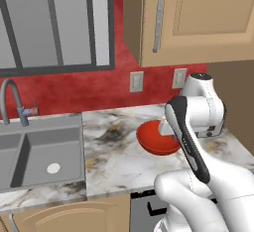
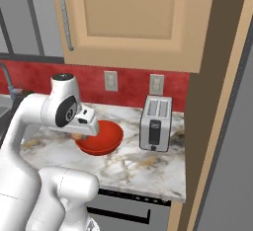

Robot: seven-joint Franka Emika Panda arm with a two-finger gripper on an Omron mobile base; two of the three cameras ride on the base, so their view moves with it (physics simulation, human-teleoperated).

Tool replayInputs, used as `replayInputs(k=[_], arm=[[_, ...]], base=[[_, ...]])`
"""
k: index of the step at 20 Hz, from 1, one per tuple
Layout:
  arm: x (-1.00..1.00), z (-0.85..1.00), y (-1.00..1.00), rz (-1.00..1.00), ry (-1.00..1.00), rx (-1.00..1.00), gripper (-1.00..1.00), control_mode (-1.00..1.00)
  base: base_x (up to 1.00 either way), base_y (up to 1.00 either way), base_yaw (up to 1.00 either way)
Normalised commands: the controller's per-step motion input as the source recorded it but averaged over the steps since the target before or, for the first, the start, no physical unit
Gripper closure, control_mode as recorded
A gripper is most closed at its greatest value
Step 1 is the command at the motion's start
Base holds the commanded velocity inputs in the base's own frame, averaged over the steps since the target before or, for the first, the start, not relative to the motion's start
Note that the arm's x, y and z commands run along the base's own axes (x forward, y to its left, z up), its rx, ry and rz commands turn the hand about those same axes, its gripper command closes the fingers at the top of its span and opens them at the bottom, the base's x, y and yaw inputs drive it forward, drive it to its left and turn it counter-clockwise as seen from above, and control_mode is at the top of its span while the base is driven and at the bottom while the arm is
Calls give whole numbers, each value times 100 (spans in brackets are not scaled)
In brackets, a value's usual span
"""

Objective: Take the sweet potato, lemon, and tangerine from the freezer and place them in the bowl on the counter.

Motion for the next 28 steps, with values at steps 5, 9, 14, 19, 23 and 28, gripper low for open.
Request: replayInputs(k=[5,9,14,19,23,28], arm=[[54,-78,0,0,0,0,100,-100],[56,-63,0,0,0,0,100,-100],[46,-45,0,0,0,0,100,-100],[53,-29,0,0,1,0,100,-100],[56,-8,0,0,3,0,100,-100],[55,-2,0,0,5,0,100,-100]], base=[[0,0,0],[0,0,0],[0,0,0],[0,0,0],[0,0,0],[0,0,0]])
